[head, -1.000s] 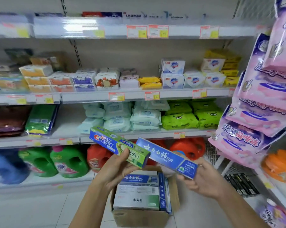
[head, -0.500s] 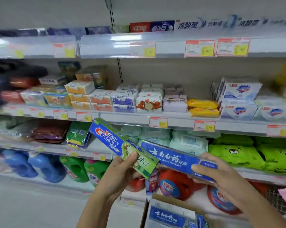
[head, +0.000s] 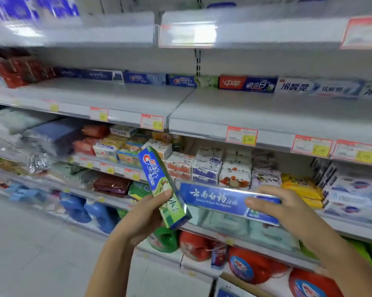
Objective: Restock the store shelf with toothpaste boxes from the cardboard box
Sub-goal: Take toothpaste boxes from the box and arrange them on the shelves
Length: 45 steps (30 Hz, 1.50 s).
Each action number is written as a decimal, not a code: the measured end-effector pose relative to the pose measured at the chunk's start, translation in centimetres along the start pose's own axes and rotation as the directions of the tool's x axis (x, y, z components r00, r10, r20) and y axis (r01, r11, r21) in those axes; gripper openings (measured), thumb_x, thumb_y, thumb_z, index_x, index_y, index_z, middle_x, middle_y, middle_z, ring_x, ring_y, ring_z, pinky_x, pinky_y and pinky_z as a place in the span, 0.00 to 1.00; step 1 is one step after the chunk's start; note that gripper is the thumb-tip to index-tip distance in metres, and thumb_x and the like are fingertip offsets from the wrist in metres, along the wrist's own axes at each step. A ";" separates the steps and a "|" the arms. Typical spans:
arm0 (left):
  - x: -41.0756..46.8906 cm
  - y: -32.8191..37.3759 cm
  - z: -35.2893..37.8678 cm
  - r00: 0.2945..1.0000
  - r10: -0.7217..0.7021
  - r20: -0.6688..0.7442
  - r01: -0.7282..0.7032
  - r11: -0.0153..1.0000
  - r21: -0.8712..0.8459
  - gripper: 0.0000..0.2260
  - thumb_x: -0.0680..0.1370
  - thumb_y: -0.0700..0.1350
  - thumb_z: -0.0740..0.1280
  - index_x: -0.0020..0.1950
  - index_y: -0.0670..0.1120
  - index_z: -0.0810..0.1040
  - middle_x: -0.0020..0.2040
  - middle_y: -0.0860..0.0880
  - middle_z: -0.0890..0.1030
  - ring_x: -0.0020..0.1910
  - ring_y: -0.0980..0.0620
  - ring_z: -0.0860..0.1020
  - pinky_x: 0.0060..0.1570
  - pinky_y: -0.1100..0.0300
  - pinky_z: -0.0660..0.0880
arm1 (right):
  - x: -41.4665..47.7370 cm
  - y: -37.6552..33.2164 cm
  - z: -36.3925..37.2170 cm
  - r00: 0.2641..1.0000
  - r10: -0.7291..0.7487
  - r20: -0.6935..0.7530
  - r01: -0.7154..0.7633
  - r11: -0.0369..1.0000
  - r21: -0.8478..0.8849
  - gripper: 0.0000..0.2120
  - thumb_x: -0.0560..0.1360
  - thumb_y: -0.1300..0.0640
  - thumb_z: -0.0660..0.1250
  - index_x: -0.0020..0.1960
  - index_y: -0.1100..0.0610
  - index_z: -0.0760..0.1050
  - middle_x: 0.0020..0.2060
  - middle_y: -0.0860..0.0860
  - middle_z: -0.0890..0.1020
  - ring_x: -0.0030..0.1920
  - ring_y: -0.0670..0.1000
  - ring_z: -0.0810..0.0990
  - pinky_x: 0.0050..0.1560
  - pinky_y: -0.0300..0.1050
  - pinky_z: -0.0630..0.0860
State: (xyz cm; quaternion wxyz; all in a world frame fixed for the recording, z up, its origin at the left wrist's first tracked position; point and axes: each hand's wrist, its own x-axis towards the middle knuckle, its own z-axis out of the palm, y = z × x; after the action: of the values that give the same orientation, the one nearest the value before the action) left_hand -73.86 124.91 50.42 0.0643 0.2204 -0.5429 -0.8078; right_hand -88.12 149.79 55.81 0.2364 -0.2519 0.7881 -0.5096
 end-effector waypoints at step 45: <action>18.9 25.5 -2.6 0.981 -0.135 -0.139 0.106 0.974 -0.200 0.05 0.76 0.35 0.66 0.51 0.37 0.74 0.60 0.39 0.78 0.56 0.41 0.78 0.53 0.51 0.79 | 17.3 -15.2 -5.5 0.977 -0.001 -0.211 -0.087 0.908 -0.409 0.44 0.53 0.33 0.76 0.62 0.54 0.71 0.58 0.53 0.77 0.53 0.52 0.73 0.53 0.44 0.68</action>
State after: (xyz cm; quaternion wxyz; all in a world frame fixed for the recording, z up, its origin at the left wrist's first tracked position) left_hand -93.12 105.96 67.30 0.0772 0.3066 -0.4418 -0.8396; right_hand -102.40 137.13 69.88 0.1054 -0.2245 0.9040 -0.3481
